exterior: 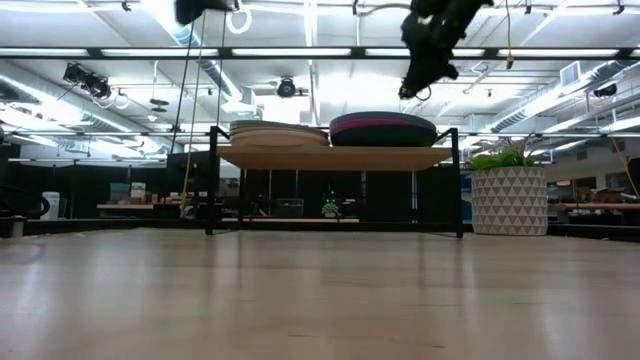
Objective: Place and stack plates onto a shelf
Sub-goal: Stack the orange plate on top of the blue plate on the shelf
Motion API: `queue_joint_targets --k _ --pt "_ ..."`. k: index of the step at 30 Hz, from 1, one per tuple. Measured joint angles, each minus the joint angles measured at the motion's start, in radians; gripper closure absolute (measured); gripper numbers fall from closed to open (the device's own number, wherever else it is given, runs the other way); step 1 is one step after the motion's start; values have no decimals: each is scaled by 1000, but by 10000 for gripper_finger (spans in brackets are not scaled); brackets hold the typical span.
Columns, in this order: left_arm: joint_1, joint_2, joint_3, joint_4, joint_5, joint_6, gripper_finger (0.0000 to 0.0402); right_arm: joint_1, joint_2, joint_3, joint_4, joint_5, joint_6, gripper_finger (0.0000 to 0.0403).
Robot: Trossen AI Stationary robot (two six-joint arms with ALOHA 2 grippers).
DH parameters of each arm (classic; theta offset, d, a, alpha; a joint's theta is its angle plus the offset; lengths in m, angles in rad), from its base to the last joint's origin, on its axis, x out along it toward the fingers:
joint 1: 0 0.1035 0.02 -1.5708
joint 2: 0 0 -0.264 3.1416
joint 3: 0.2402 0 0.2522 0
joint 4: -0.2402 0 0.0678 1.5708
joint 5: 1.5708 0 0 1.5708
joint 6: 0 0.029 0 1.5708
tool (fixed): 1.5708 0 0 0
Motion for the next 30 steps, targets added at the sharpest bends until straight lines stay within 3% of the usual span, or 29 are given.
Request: queue_joint_targets --k 4,7,12,17,22,26,30 --pt "-88 32 0 -291 -14 38 170 -4 -52 16 24 19 2 259" --pt "-174 47 -21 -371 -20 42 174 -4 -79 17 33 20 3 259" --pt "-332 42 -187 -258 28 -38 191 -3 -95 17 38 20 21 259" --pt "-484 43 -399 -18 119 -183 206 -2 -98 12 29 18 29 259" --pt "-619 42 -583 161 142 -293 214 6 -97 -10 34 16 30 259" --pt "-696 42 -693 235 149 -286 214 23 -96 -29 70 14 30 259" --pt "-740 42 -753 241 85 -184 214 44 -95 -30 106 5 30 259"
